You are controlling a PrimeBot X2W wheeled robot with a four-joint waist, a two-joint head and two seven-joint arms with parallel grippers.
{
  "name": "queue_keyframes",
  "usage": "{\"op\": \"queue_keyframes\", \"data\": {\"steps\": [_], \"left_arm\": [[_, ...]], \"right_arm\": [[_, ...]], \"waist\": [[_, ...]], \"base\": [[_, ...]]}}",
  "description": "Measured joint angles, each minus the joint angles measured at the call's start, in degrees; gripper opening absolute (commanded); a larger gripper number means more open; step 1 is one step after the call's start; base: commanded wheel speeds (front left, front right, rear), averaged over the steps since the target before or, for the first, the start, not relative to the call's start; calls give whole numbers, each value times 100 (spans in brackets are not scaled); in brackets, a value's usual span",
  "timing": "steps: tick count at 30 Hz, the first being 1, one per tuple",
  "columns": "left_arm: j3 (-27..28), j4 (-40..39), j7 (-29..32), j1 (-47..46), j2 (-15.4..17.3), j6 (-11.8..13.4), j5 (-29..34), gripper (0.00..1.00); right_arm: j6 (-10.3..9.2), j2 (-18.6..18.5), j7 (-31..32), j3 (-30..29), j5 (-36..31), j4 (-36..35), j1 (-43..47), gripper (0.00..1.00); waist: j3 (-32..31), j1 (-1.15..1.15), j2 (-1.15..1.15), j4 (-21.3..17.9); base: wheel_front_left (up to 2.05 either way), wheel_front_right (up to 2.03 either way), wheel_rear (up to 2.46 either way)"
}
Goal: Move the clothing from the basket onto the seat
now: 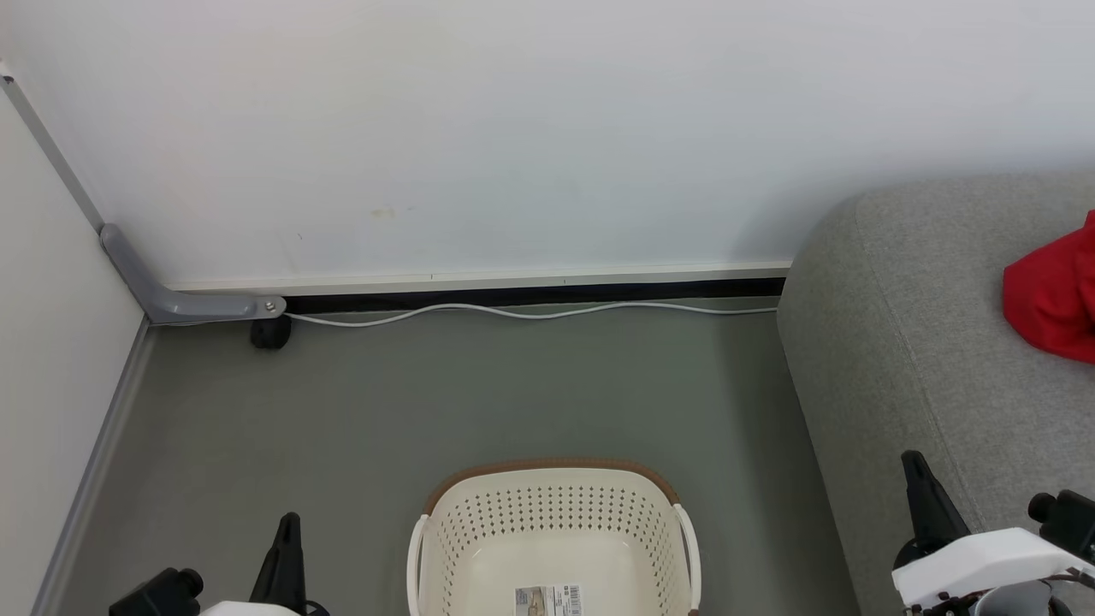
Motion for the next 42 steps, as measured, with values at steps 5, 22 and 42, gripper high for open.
{"op": "queue_keyframes", "data": {"steps": [5, 22, 42], "left_arm": [[37, -18, 102, -11, 1, -26, -322, 0], [141, -89, 374, -127, 7, -132, -1393, 0], [257, -174, 701, -256, 18, -234, -2613, 0]], "right_arm": [[0, 24, 76, -67, 267, -68, 0, 0], [-1, 142, 345, -311, 1218, -221, 0, 0], [-1, 245, 699, -620, 2331, -415, 1, 0]], "waist": [[8, 0, 0, 0], [36, 0, 0, -2], [69, 0, 0, -4]], "base": [[0, 0, 0], [0, 0, 0], [0, 0, 0]]}}
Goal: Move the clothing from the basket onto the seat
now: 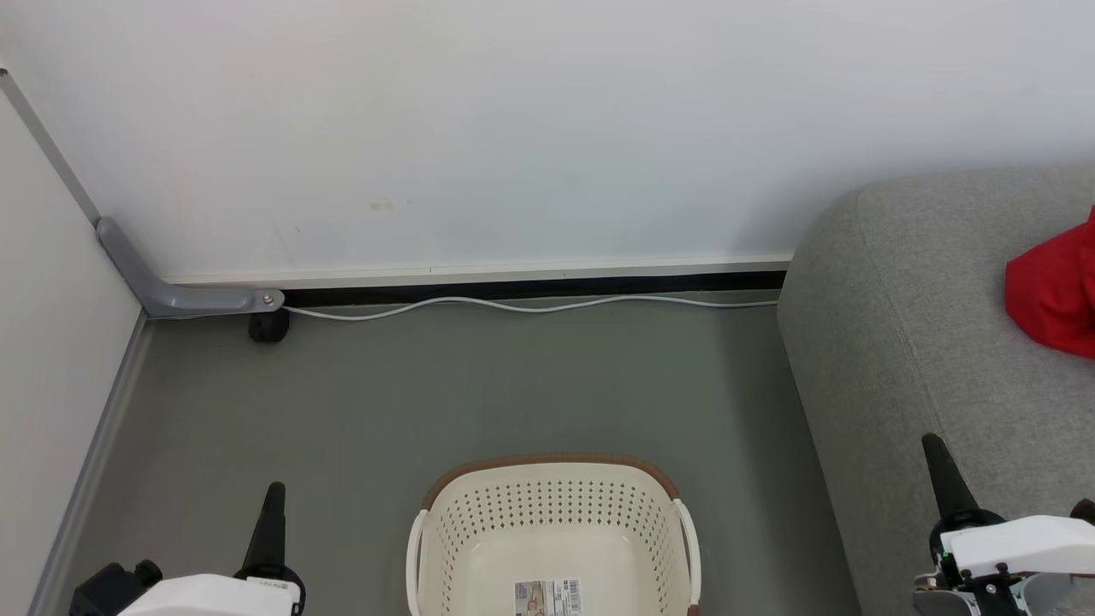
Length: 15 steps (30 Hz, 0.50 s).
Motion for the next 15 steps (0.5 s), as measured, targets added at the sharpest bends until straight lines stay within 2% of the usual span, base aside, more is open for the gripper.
{"op": "queue_keyframes", "data": {"steps": [15], "left_arm": [[85, -48, 252, -132, 4, -78, -910, 0]], "right_arm": [[-5, 94, 227, -199, 768, -110, 1, 0]], "waist": [[23, 0, 0, -2]], "base": [[0, 0, 0]]}}
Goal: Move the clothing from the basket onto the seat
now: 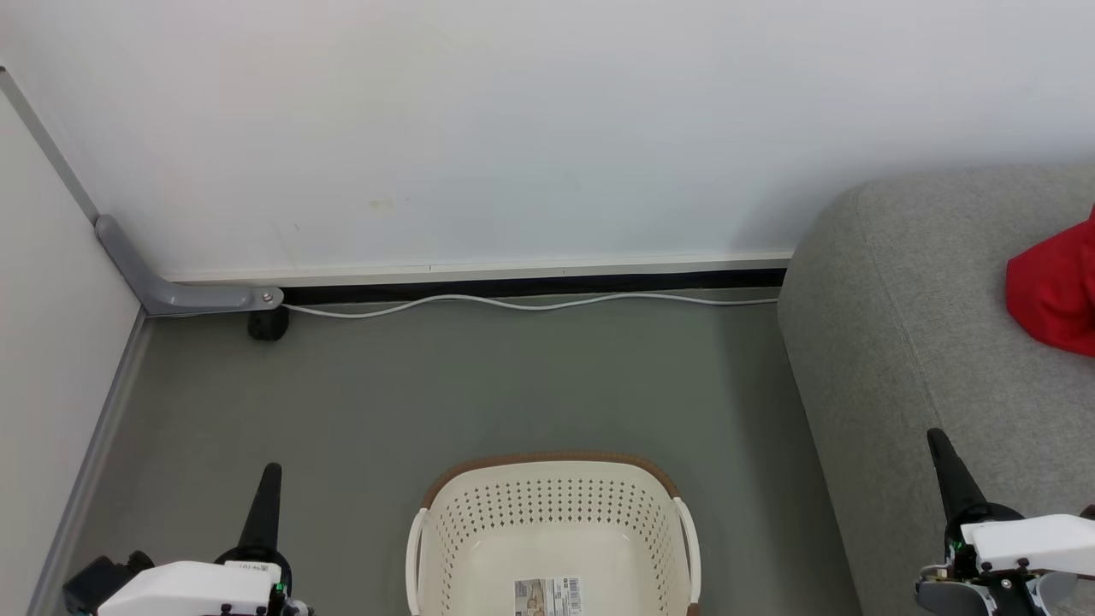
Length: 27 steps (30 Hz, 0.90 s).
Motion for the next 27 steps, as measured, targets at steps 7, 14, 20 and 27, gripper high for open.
{"op": "queue_keyframes", "data": {"steps": [7, 14, 20, 27], "left_arm": [[43, -33, 100, -87, 2, -59, -424, 0], [97, -60, 226, -100, 3, -71, -916, 0], [133, -85, 320, -186, 5, -122, -1300, 0], [169, -119, 411, -213, 8, -171, -1708, 0]], "right_arm": [[0, 45, 82, -119, 394, -92, 0, 0], [0, 93, 200, -215, 831, -145, 1, 0], [0, 130, 302, -326, 1174, -197, 1, 0], [0, 180, 426, -388, 1504, -279, 2, 0]], "waist": [[11, 0, 0, -1], [25, 0, 0, -1], [34, 0, 0, -2], [43, 0, 0, -3]], "base": [[0, 0, 0], [0, 0, 0], [0, 0, 0], [0, 0, 0]]}}
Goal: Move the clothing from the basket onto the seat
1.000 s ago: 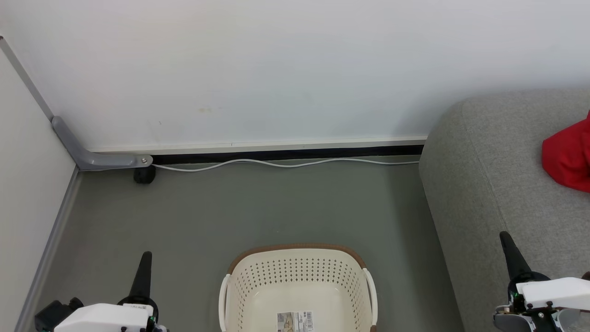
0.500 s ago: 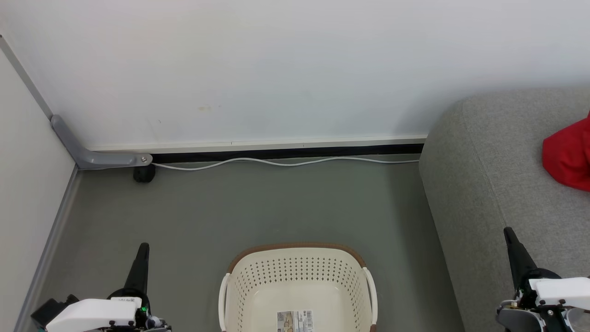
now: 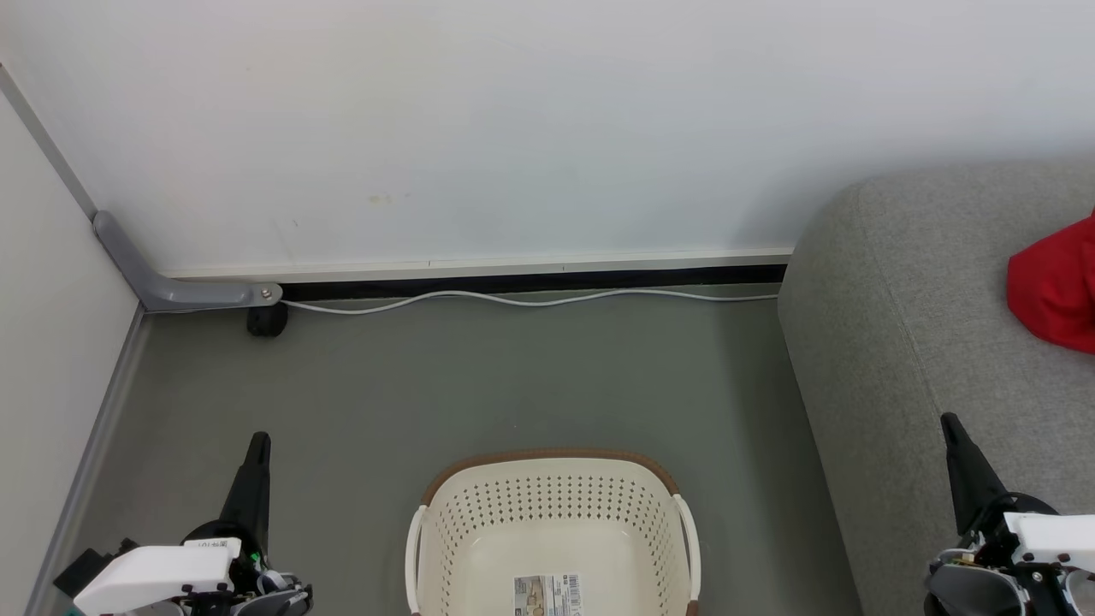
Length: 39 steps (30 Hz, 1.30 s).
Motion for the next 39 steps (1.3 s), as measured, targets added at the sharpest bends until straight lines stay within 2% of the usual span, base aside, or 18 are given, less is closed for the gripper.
{"op": "queue_keyframes", "data": {"steps": [39], "left_arm": [[3, -3, 0, 0, 0, -1, -1, 0]], "right_arm": [[0, 1, 0, -7, 0, -2, 0, 0]], "waist": [[0, 0, 0, 0]], "base": [[0, 0, 0]]}}
